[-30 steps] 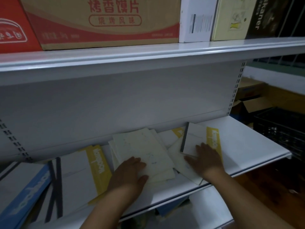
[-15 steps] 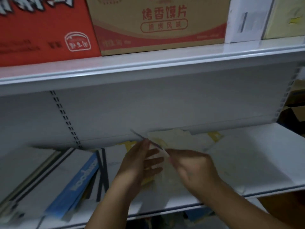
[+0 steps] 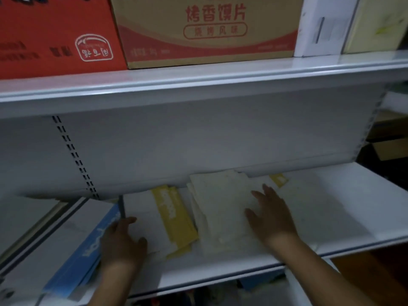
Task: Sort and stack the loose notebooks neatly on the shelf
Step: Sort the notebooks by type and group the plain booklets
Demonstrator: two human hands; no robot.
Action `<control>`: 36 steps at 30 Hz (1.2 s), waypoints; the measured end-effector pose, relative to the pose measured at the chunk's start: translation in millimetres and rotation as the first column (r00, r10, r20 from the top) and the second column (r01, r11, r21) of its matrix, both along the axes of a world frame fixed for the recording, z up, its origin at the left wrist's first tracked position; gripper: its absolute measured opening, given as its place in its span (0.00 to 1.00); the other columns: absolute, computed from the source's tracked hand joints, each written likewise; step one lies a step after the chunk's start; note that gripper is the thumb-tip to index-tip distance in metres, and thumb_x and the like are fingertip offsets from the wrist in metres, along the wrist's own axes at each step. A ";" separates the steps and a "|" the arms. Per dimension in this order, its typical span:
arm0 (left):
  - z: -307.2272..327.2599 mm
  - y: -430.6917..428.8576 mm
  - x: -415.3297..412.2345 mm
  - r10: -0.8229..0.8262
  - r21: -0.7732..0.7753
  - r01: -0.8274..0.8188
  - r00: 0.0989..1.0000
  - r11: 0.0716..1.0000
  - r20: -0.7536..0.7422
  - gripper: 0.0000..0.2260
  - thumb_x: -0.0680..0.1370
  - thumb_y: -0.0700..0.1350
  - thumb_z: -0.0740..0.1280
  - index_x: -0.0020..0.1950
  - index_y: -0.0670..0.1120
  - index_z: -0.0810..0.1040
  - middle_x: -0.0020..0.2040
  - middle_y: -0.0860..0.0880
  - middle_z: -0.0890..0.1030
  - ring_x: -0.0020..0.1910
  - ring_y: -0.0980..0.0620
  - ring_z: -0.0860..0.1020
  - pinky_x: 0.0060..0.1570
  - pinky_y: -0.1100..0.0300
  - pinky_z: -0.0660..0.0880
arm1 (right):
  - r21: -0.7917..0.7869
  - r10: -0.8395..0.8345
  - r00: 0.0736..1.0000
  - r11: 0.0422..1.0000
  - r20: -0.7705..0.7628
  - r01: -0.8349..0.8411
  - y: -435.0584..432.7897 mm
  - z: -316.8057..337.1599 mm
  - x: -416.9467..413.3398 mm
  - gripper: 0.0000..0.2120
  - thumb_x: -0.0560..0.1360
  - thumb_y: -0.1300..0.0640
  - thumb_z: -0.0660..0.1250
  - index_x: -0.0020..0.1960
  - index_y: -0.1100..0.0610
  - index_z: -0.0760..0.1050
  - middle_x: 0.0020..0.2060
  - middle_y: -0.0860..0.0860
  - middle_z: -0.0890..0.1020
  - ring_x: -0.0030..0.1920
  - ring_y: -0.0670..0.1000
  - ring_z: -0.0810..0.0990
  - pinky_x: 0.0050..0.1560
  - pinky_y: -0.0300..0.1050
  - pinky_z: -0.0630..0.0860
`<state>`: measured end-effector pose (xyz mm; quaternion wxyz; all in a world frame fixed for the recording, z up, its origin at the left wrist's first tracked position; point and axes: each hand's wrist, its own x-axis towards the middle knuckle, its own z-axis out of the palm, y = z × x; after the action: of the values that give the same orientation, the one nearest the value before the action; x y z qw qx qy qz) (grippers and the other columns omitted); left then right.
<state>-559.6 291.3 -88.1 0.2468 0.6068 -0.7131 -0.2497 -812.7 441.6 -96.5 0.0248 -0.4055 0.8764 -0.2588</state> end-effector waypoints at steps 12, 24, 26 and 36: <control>23.3 51.7 -84.9 -0.506 -0.236 0.479 0.860 0.845 -0.068 0.12 0.72 0.44 0.69 0.54 0.45 0.80 0.65 0.47 0.74 0.66 0.48 0.71 0.63 0.59 0.65 | 0.437 0.110 0.993 0.891 0.047 -0.119 96.1 -9.6 -37.1 0.67 0.42 0.17 0.33 0.76 0.48 0.46 0.77 0.47 0.44 0.77 0.49 0.43 0.75 0.54 0.45; -0.7 64.7 -151.5 -0.706 -0.108 0.744 0.662 0.659 0.252 0.17 0.73 0.57 0.66 0.59 0.52 0.74 0.63 0.53 0.70 0.64 0.52 0.67 0.59 0.62 0.65 | 0.259 0.096 0.994 0.960 0.043 -0.104 150.1 -19.5 -44.4 0.26 0.77 0.57 0.61 0.72 0.42 0.60 0.74 0.38 0.54 0.75 0.40 0.47 0.72 0.43 0.41; -1.8 65.8 -153.4 -0.698 -0.127 0.741 0.666 0.659 0.262 0.16 0.73 0.56 0.67 0.58 0.50 0.74 0.62 0.52 0.70 0.63 0.51 0.67 0.57 0.62 0.65 | 0.193 0.085 0.995 0.977 0.049 -0.092 153.1 -23.1 -45.4 0.22 0.78 0.58 0.60 0.69 0.42 0.65 0.67 0.32 0.57 0.73 0.40 0.51 0.70 0.40 0.40; 7.1 54.8 -141.5 -0.725 -0.080 0.729 0.685 0.680 0.072 0.19 0.74 0.52 0.68 0.64 0.50 0.73 0.66 0.54 0.71 0.65 0.54 0.70 0.62 0.64 0.65 | -0.602 0.121 0.972 0.798 0.199 0.024 129.9 56.1 -37.7 0.18 0.75 0.68 0.61 0.57 0.51 0.78 0.53 0.38 0.78 0.52 0.25 0.74 0.51 0.17 0.66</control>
<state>-701.1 346.1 -81.0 0.1458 0.2649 -0.9112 -0.2798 -850.3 571.5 -40.4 0.0020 -0.3823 0.7297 -0.5668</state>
